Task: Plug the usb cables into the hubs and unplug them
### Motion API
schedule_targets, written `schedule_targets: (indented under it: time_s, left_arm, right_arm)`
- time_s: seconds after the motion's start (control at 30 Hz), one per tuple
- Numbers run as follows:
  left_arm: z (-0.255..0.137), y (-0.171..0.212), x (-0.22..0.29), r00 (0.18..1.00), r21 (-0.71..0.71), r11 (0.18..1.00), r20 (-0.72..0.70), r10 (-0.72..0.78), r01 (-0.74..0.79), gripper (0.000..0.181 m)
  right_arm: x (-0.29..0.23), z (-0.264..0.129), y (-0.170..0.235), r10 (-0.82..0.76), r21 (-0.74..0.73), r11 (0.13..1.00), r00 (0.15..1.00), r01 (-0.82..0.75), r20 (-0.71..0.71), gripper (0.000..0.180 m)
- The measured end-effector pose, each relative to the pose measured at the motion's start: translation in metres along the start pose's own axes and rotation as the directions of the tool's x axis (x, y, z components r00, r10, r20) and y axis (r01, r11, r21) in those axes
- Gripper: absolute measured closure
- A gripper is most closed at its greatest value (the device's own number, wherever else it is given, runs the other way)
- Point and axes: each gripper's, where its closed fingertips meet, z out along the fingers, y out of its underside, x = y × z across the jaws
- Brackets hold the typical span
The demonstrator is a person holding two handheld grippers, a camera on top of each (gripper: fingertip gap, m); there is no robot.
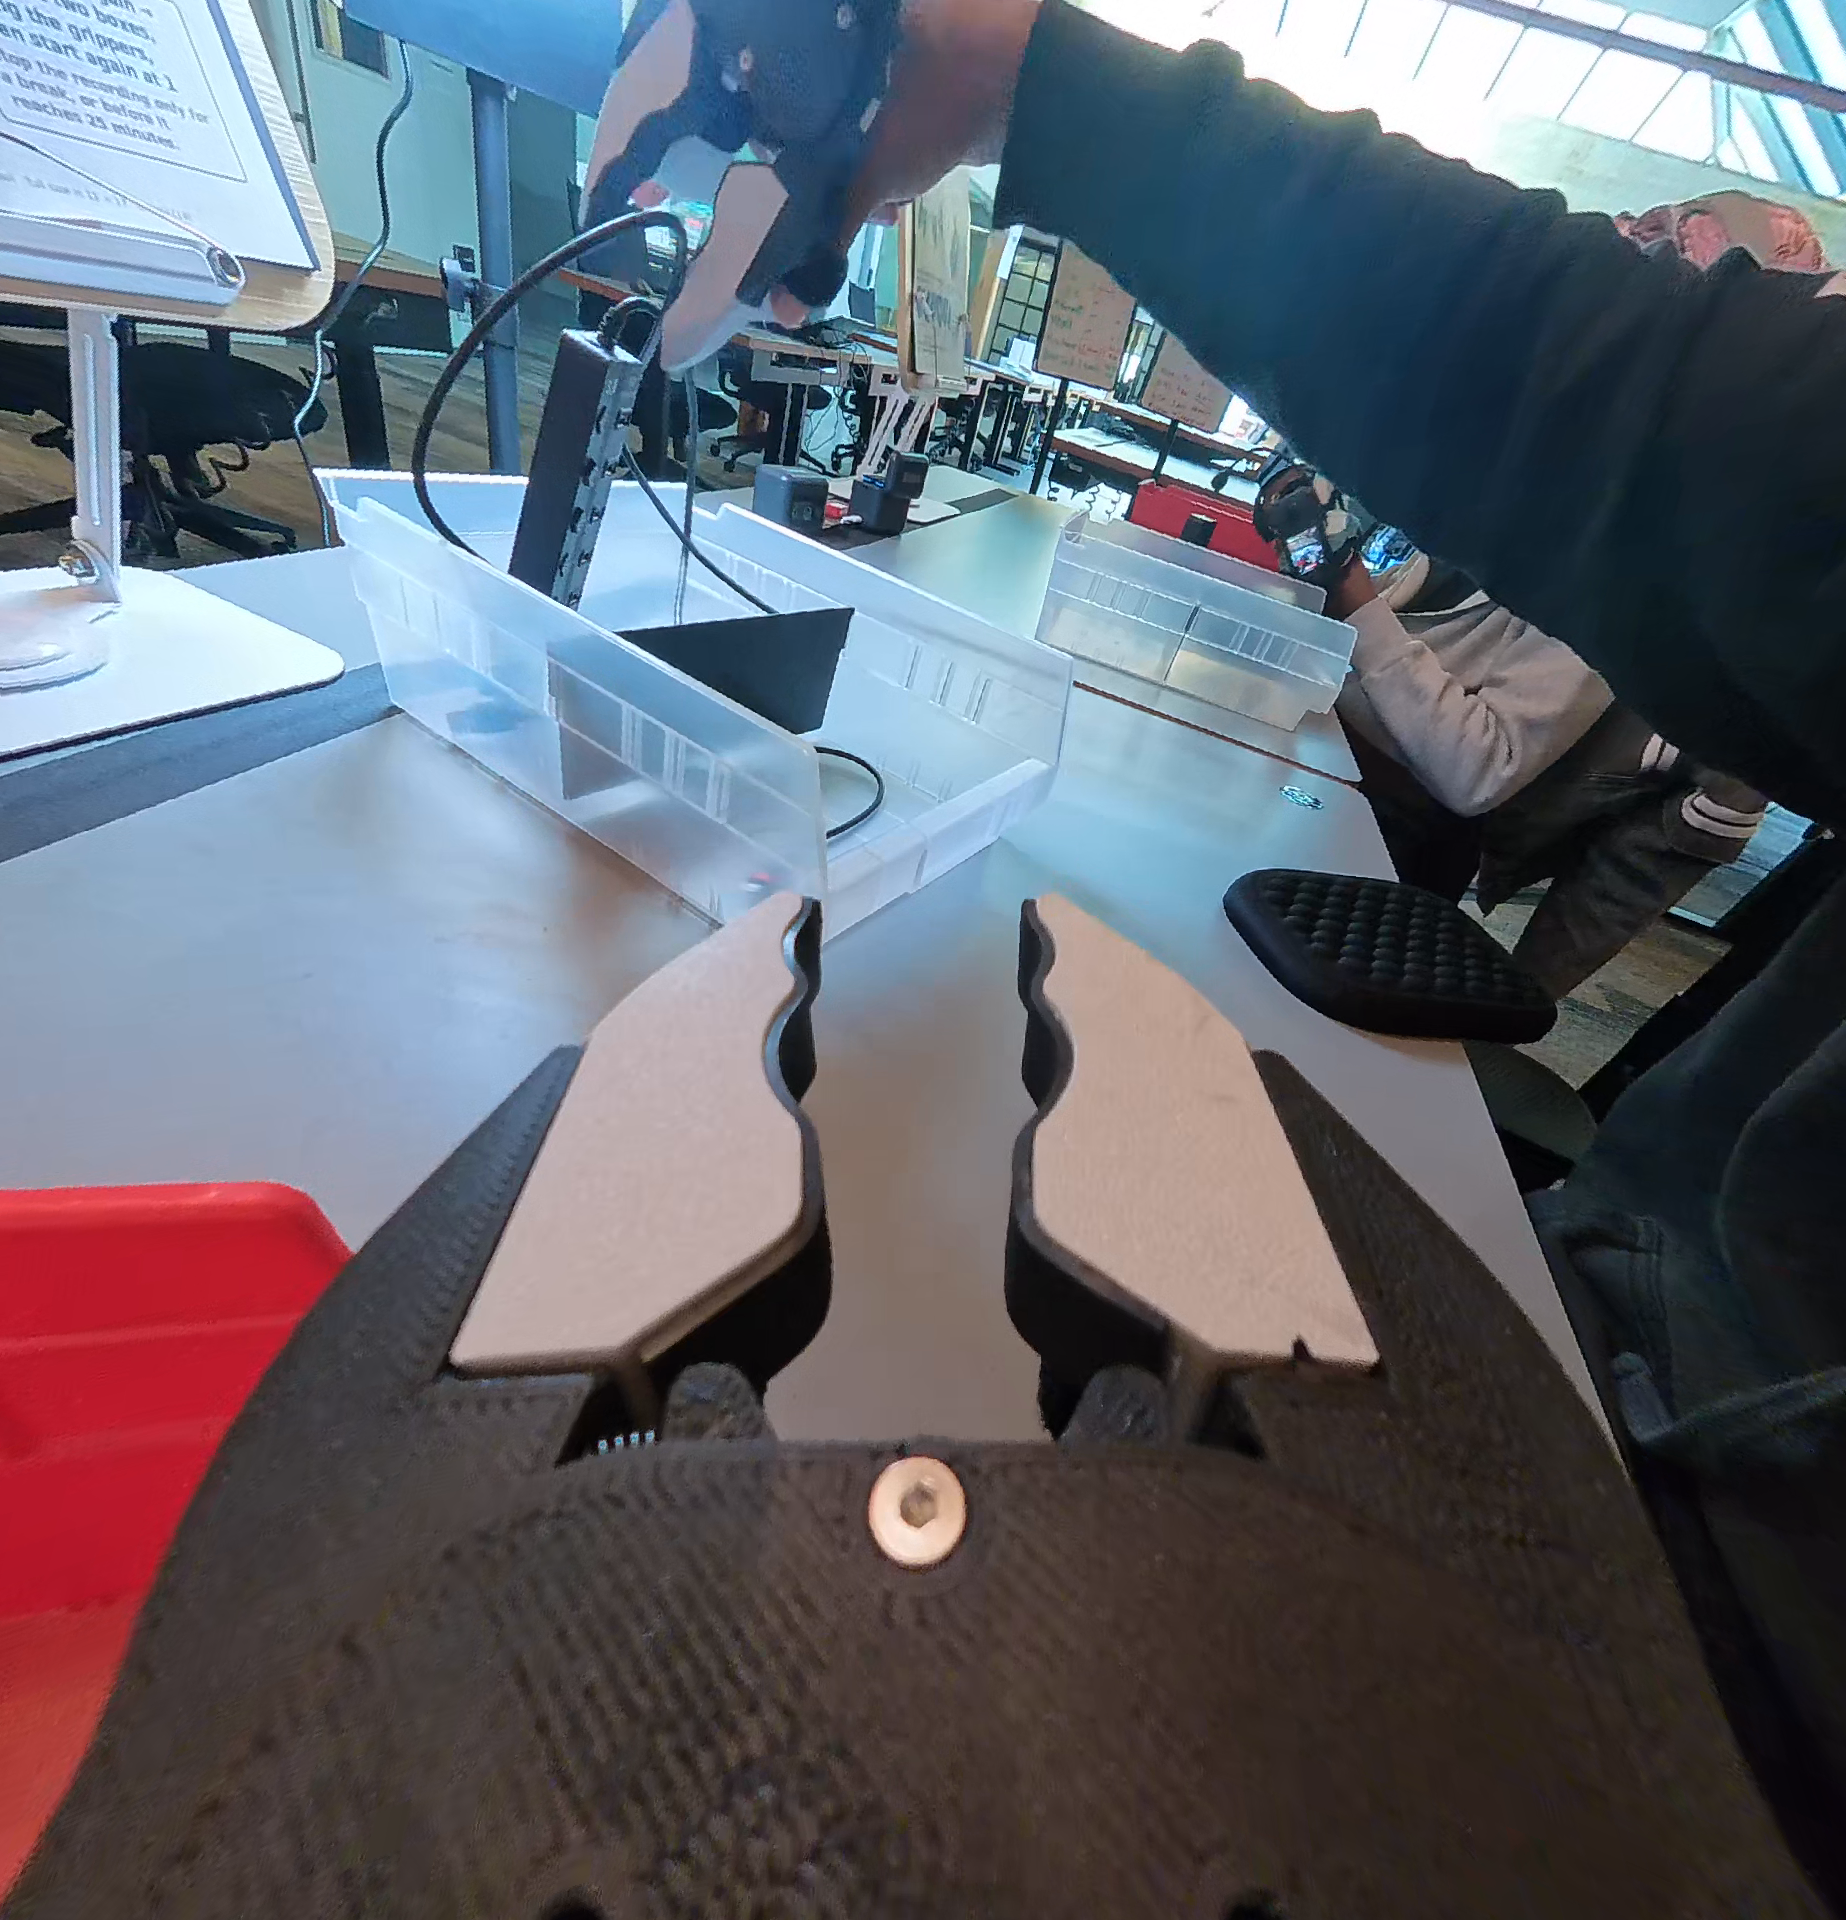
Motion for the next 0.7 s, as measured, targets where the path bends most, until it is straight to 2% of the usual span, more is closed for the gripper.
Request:
schedule_targets:
  time_s: [0.23, 0.43, 0.57, 0.7]
  left_arm:
    - [0.002, 0.003, 0.0, 1.0, -0.012, 1.0, -0.001, -0.003, 0.003, 0.145]
    - [0.005, 0.007, -0.001, 1.0, -0.027, 1.0, 0.006, 0.001, -0.001, 0.145]
    - [0.006, 0.008, -0.001, 1.0, -0.029, 1.0, 0.008, 0.002, -0.002, 0.145]
    - [0.007, 0.009, -0.002, 1.0, -0.036, 0.999, 0.009, 0.001, -0.001, 0.145]
  right_arm:
    - [0.008, -0.032, 0.006, 0.096, 0.057, 0.994, 0.995, -0.094, -0.038, 0.114]
    - [0.014, -0.06, 0.011, 0.176, 0.124, 0.978, 0.982, -0.168, -0.062, 0.115]
    - [-0.005, -0.077, 0.006, 0.224, 0.224, 0.951, 0.974, -0.214, -0.023, 0.119]
    - [-0.045, -0.097, -0.008, 0.249, 0.363, 0.899, 0.968, -0.244, 0.036, 0.122]
